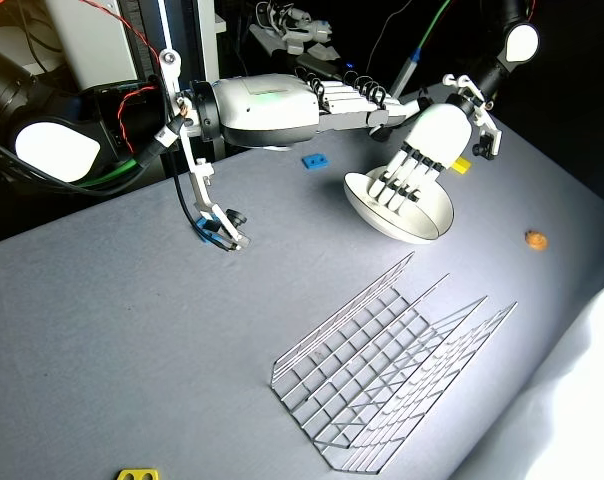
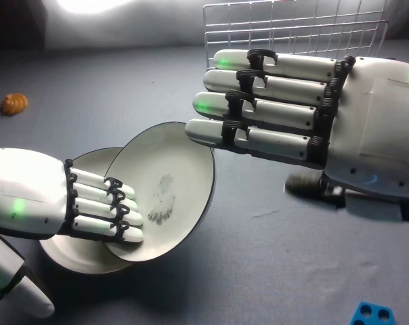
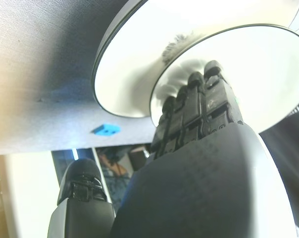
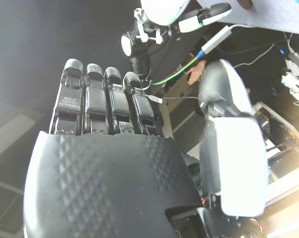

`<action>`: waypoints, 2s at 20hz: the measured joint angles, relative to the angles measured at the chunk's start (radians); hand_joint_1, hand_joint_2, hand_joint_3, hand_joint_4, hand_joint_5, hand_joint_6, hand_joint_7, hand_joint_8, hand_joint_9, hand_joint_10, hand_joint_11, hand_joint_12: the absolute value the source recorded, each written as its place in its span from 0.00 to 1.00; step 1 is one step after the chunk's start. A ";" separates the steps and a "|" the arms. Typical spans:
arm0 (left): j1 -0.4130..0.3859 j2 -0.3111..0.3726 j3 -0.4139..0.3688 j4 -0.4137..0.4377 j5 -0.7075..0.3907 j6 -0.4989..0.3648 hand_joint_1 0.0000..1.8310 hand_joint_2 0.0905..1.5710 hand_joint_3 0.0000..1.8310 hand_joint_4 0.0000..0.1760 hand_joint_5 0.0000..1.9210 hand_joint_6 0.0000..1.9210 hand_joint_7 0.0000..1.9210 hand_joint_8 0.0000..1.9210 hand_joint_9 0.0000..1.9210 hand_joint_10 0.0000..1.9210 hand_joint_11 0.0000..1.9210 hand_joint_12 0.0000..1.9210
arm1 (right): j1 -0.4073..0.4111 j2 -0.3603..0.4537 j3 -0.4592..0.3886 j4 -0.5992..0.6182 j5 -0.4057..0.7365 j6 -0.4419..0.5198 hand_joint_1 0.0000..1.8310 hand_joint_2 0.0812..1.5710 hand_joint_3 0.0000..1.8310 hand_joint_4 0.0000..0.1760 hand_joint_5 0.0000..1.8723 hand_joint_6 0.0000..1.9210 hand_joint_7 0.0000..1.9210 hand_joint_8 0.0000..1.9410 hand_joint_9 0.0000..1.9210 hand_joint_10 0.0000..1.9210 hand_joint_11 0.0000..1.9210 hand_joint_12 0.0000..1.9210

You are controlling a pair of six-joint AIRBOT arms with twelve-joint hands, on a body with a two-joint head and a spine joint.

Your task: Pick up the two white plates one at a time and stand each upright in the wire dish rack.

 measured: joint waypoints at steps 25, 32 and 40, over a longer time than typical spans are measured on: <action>0.000 0.000 0.000 0.000 0.000 0.000 0.00 0.69 0.00 0.00 0.04 0.00 0.02 0.00 0.00 0.00 0.00 0.00 | 0.000 0.000 0.000 -0.009 0.006 0.000 0.74 0.70 0.00 0.00 0.00 0.00 0.00 0.00 0.00 0.00 0.00 0.00; 0.000 0.000 0.000 0.000 0.000 0.000 0.00 0.70 0.00 0.00 0.04 0.00 0.02 0.00 0.01 0.00 0.00 0.00 | 0.000 -0.016 0.001 -0.006 0.004 -0.042 0.65 0.66 0.00 0.00 0.00 0.00 0.00 0.00 0.00 0.00 0.00 0.00; 0.000 0.000 0.000 0.000 0.000 0.000 0.00 0.69 0.00 0.00 0.04 0.00 0.02 0.00 0.00 0.00 0.00 0.00 | 0.018 -0.171 0.107 0.042 -0.084 -0.113 0.63 0.65 0.00 0.00 0.00 0.00 0.00 0.00 0.00 0.00 0.00 0.00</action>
